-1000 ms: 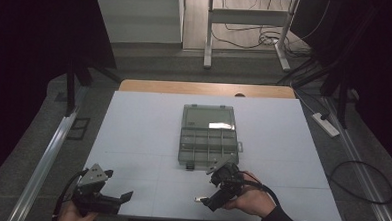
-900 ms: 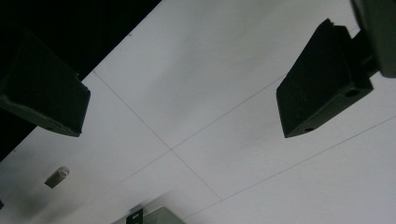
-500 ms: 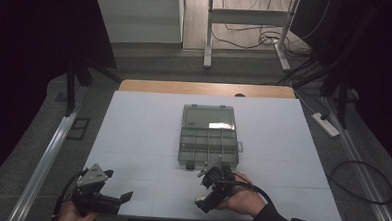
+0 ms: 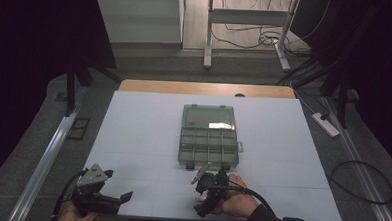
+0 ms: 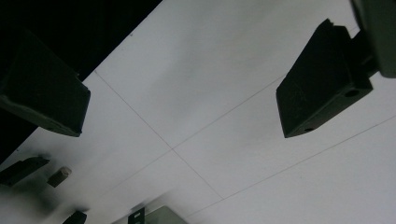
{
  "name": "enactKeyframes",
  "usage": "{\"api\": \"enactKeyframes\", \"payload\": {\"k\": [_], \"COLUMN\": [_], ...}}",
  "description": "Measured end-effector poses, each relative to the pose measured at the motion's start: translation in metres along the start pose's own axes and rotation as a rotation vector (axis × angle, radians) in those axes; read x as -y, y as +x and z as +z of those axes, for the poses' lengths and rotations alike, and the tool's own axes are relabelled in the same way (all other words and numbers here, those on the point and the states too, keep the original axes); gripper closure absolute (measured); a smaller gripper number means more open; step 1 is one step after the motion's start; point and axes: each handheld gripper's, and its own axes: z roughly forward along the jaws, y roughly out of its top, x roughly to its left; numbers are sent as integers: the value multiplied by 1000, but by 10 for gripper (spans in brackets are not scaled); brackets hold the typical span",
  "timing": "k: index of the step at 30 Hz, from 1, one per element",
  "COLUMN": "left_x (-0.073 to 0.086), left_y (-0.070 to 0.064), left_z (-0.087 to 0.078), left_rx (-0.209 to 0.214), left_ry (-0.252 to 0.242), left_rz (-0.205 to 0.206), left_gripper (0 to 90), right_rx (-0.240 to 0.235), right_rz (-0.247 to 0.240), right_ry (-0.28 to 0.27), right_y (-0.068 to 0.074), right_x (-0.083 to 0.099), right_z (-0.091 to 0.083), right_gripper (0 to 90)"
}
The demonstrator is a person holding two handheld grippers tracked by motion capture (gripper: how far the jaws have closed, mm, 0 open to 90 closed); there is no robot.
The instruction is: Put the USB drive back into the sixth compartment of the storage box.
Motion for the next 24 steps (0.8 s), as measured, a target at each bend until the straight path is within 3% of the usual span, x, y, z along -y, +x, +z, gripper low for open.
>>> {"api": "enactKeyframes", "payload": {"k": [5, 7, 16, 24], "left_x": [0, 0, 0, 0], "left_y": [0, 0, 0, 0], "left_z": [0, 0, 0, 0], "left_rx": [1, 1, 2, 3], "left_ry": [3, 3, 2, 1], "left_rz": [1, 1, 0, 0], "left_gripper": [29, 29, 29, 29], "right_rx": [-12, -15, -51, -51], "right_rz": [-23, -28, -75, -101], "right_ry": [-9, -13, -33, -35], "right_y": [1, 2, -2, -2], "right_x": [1, 1, 1, 1], "right_z": [-3, -4, -14, -15], "right_gripper": [80, 146, 777, 783]}}
